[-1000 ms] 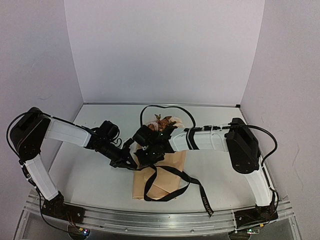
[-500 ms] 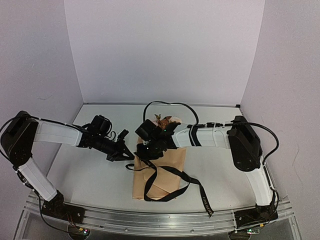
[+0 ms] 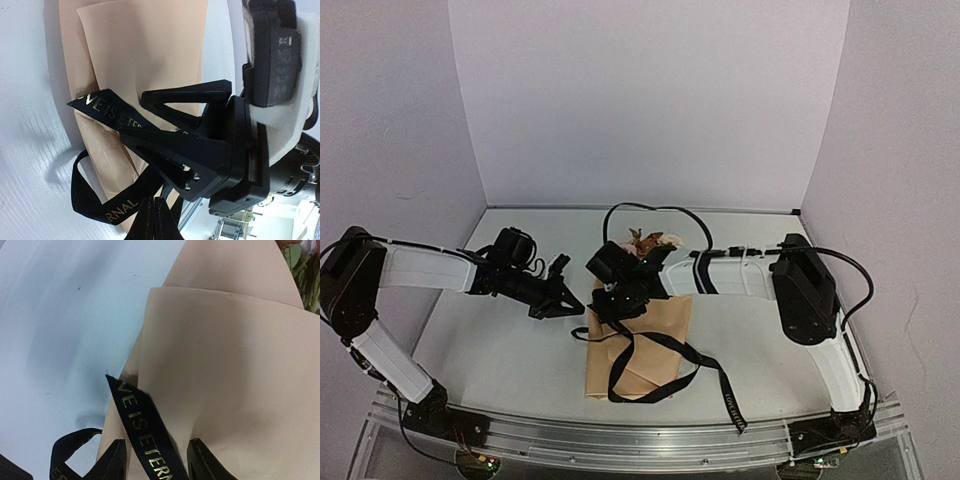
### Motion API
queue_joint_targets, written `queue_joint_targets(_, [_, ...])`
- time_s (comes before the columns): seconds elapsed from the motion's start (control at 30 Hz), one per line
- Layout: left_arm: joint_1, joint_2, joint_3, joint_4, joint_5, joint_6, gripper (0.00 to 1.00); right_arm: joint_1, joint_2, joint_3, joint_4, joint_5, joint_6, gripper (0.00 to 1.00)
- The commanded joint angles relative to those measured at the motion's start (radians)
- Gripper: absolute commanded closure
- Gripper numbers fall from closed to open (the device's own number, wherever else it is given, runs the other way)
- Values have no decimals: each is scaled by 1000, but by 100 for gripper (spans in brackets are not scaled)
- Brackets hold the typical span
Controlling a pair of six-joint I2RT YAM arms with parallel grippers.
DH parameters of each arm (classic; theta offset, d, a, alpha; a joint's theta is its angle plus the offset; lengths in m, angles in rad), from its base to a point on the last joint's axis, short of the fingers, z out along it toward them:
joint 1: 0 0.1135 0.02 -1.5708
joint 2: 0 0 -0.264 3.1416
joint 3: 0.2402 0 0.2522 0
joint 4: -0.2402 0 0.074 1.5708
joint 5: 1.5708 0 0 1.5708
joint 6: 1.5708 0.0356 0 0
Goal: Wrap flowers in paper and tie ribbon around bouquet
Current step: Cross the ribbon over the folded bouquet, then pick up the ribbon from the folded bouquet.
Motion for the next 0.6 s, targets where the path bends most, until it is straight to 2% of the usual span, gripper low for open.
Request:
queue_joint_targets(0.0, [14, -51, -13, 33, -20, -13, 97, 30, 51, 67, -58, 56, -5, 56])
queue_joint_targets(0.2, [28, -65, -32, 48, -30, -36, 97, 43, 94, 107, -91, 72, 8, 64])
queue_joint_targets(0.37, [35, -79, -42, 53, -31, -43, 97, 43, 92, 124, -96, 75, 20, 80])
queue_joint_targets(0.57, [37, -78, -66, 90, -17, -73, 97, 42, 61, 150, -93, 33, 22, 86])
